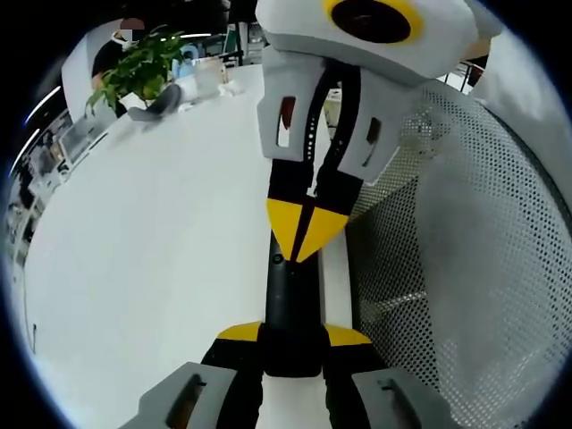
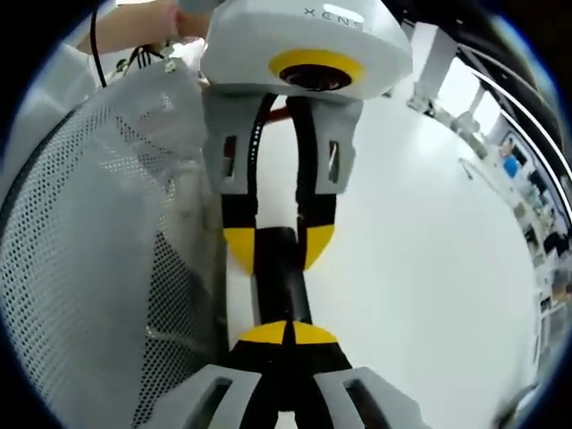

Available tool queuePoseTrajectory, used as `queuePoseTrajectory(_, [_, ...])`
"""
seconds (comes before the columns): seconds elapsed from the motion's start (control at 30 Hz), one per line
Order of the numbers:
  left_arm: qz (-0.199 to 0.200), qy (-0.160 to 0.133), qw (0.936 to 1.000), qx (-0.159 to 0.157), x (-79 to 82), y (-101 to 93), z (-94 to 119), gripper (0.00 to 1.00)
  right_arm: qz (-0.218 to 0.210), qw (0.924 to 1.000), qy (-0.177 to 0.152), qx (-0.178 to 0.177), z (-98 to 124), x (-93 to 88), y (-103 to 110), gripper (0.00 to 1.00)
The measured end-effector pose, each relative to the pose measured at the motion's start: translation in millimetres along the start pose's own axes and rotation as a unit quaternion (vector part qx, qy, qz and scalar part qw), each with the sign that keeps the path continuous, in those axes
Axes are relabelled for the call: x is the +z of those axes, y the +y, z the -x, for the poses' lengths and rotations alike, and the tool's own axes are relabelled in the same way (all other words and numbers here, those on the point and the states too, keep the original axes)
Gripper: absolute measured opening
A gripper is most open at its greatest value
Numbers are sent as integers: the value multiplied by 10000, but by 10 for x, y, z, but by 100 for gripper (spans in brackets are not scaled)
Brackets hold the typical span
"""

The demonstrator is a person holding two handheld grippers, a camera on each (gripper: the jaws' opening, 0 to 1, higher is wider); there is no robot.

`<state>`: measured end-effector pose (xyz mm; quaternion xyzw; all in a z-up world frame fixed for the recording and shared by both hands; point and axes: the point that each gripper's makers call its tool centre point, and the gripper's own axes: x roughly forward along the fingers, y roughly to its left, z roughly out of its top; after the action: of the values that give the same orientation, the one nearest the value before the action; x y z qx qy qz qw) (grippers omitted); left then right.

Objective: Press the specified remote control buttons in sequence, fully releasing each button before pressing the next.

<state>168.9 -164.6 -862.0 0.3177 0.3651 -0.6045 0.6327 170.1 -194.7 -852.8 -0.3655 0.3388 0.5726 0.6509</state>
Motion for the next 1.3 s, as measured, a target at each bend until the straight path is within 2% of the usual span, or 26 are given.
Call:
queuePoseTrajectory(0.5, [25, 1, 10000, 32, 0, -5, -1, 24, -375, 9988, -322, 16, 28, -4, 13, 0])
queuePoseTrajectory(0.8, [45, -55, 10000, 10, 6, -15, -4, 24, -539, 9983, -233, -34, 81, -116, -34, 0])
queuePoseTrajectory(1.3, [70, -183, 9998, -10, 13, -22, -4, 24, -600, 9979, -223, 56, 61, -95, -46, 0])
